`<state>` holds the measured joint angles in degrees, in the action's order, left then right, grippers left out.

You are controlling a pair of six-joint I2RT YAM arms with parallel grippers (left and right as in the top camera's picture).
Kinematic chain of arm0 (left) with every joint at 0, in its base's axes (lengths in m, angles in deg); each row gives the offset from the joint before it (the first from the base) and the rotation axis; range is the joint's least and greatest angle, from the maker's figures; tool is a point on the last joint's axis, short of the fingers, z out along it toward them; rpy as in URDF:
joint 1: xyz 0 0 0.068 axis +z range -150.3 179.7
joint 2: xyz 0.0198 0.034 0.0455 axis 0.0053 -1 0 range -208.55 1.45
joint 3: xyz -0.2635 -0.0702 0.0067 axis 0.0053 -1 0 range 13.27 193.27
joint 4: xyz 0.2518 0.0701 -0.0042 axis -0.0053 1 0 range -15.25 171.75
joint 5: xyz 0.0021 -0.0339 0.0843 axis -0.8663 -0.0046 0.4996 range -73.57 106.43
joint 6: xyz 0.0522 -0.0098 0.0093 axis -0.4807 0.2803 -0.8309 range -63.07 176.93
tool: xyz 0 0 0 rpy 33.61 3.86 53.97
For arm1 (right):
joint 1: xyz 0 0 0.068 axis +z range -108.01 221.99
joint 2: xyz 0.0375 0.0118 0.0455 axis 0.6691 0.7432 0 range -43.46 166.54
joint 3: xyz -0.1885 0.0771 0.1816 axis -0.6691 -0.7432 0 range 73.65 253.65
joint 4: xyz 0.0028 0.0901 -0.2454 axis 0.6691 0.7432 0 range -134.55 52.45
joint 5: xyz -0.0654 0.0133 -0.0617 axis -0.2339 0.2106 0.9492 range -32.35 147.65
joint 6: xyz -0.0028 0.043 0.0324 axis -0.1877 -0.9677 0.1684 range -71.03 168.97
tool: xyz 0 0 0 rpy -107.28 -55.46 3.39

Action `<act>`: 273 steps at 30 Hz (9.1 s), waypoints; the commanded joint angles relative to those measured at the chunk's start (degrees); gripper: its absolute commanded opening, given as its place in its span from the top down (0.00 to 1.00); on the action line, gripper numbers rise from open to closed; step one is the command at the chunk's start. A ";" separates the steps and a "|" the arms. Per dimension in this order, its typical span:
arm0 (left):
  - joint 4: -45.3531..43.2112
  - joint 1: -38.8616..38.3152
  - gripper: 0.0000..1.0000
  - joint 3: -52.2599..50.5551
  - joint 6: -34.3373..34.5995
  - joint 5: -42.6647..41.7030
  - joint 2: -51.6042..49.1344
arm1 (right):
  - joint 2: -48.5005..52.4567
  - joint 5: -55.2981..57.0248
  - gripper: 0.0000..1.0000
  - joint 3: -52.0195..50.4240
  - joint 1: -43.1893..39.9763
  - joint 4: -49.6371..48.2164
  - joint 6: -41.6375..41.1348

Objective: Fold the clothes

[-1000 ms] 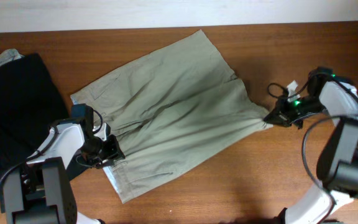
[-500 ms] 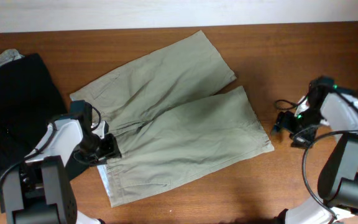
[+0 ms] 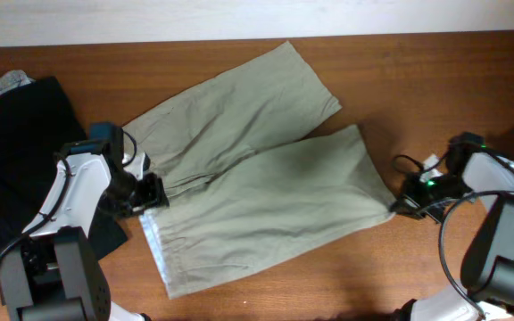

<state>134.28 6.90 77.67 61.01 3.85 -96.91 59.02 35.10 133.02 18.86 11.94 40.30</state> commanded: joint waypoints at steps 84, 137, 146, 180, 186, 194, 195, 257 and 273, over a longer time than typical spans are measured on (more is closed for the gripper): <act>14.47 1.22 0.99 -8.50 21.18 10.14 30.80 | 13.49 0.17 0.96 41.57 20.22 -30.16 -24.94; -3.80 1.07 0.09 -4.52 0.13 4.83 6.32 | 16.85 3.28 0.74 24.96 15.50 -16.37 -5.11; -5.29 1.07 0.09 -4.52 0.11 4.83 5.40 | 16.81 -17.97 0.93 25.77 10.40 -38.27 -20.33; -36.65 5.81 0.88 2.49 -2.43 -5.70 -4.39 | 16.79 -13.62 0.66 25.38 6.64 19.85 16.57; -30.08 5.81 0.57 2.49 -6.95 -4.17 -4.55 | 16.70 -25.97 0.63 25.38 24.28 22.97 19.02; -26.36 5.44 0.54 2.49 -6.95 -4.85 -4.76 | 16.72 -0.44 0.67 25.35 43.71 6.88 -12.74; -24.96 5.11 0.54 2.49 -6.95 -4.81 -4.85 | 16.83 2.38 0.73 25.35 42.80 6.23 -13.29; 15.72 -12.66 0.99 40.33 -6.01 -8.46 -8.24 | -0.28 0.28 0.88 12.81 23.78 -1.53 -11.58; 4.13 -34.93 0.99 40.33 11.02 -0.70 -13.70 | 14.27 -8.28 0.88 8.02 28.96 -11.28 -14.19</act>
<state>139.85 -26.17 117.45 68.96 3.43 -108.34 70.67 25.33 141.57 47.40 0.42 26.53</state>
